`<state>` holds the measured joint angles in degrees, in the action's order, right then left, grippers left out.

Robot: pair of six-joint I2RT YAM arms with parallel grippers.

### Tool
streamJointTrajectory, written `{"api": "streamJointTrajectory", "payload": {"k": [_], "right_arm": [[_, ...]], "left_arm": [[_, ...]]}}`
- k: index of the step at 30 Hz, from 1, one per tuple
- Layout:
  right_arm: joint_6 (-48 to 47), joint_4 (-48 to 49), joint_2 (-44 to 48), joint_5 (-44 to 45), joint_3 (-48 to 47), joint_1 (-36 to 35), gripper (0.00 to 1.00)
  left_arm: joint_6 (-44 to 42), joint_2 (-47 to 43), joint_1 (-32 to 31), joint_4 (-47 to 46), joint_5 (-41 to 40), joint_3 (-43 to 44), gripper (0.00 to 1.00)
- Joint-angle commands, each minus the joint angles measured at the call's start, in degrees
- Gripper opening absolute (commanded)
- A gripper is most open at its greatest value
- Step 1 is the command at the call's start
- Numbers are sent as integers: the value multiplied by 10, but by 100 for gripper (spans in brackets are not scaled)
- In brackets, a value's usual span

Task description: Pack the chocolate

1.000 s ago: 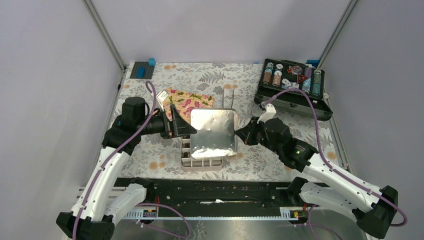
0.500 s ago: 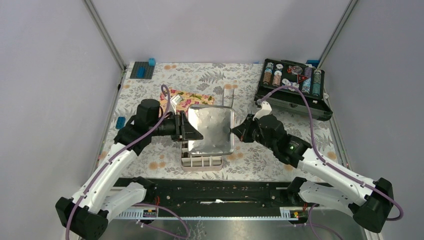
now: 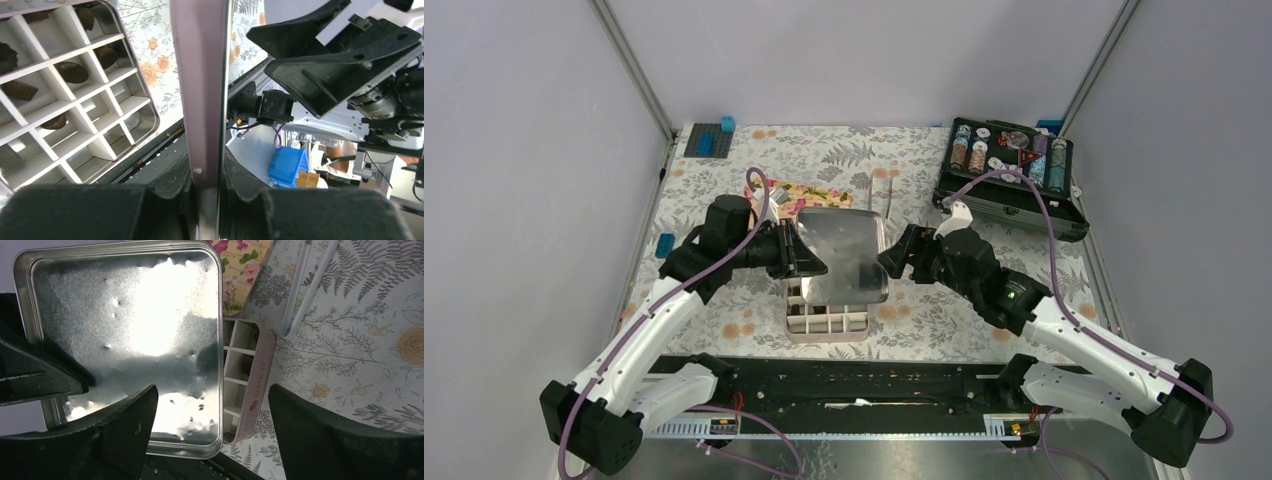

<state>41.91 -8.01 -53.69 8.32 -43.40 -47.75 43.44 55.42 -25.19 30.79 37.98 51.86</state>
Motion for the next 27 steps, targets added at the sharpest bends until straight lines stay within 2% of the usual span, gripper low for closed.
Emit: {"api": "streamJointTrajectory", "payload": {"k": [1,6,9,19,27], "right_arm": [[-22,-61,17,48,-46,-4,90],[-36,-122,62,98,-46,-4,91],[-35,-141,91,129,-36,-4,91],[-21,-150,94,128,-22,-4,92],[-8,-151,79,124,-21,-4,91]], "left_arm": [[-57,15,-2,63,-70,92,0],[-136,34,-2,212,-222,256,0],[-157,25,-3,243,-300,316,0],[-243,17,-14,275,-500,308,0],[-296,47,-18,226,-676,305,0]]}}
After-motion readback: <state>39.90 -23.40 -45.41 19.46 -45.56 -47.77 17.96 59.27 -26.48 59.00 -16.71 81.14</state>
